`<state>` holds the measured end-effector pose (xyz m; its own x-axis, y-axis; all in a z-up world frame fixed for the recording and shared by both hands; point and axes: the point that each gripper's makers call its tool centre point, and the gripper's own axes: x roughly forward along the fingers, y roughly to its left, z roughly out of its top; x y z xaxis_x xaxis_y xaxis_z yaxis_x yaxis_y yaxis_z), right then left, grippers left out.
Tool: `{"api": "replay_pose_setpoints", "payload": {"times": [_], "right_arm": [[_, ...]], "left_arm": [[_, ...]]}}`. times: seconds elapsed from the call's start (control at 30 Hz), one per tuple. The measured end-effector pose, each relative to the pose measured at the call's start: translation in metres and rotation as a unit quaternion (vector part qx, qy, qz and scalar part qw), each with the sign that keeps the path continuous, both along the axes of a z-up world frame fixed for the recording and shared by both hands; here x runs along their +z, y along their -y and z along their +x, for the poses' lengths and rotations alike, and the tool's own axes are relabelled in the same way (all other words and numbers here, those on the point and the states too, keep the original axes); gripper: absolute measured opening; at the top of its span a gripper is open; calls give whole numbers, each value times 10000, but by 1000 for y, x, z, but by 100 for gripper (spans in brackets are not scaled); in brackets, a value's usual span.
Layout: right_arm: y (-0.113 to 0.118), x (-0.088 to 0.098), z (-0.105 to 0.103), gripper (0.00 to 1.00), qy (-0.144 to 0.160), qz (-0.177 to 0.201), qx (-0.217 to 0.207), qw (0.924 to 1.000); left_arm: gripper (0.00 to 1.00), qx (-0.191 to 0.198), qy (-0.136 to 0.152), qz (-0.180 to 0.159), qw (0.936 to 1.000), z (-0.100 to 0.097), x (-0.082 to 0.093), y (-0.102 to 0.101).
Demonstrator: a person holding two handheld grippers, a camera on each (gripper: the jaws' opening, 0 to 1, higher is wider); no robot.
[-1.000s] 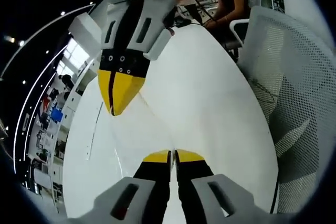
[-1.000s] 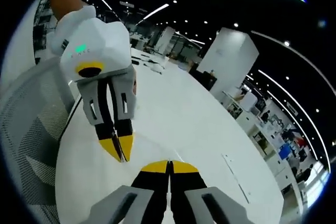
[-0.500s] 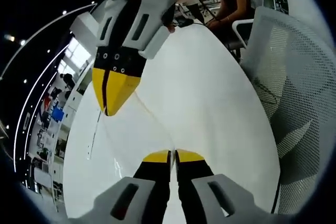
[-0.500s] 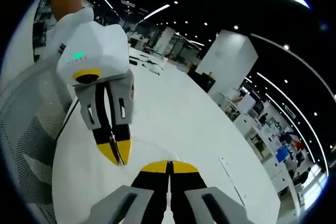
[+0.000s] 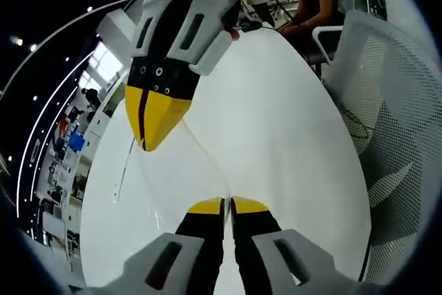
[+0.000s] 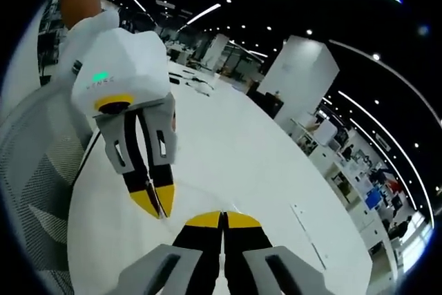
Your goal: Open the resealable bag by pulling the two sides of the seal apart until the entire bag opening is separated and visibly accessible.
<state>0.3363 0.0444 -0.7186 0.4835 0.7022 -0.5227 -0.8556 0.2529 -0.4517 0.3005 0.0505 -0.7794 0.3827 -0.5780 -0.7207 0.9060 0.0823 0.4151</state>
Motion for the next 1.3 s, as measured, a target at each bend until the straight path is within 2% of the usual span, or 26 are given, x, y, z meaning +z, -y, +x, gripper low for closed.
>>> {"api": "replay_pose_setpoints", "payload": {"times": [0.37,0.8,1.2,1.3], "right_arm": [[5,-17,4,0,-264,-147,-173,9994],[9,-37,14,0,-543,-294,-469,9970],[17,-48,20,0,-510,-491,-439,9965],[17,-52,20,0,-600,-487,-497,9958]], "left_arm": [[1,228,-230,-77,9994,6,-7,-3],[1,478,-381,24,9981,17,-15,-7],[2,677,-419,77,9968,23,-19,-10],[2,762,-409,131,9962,26,-23,-12]]}}
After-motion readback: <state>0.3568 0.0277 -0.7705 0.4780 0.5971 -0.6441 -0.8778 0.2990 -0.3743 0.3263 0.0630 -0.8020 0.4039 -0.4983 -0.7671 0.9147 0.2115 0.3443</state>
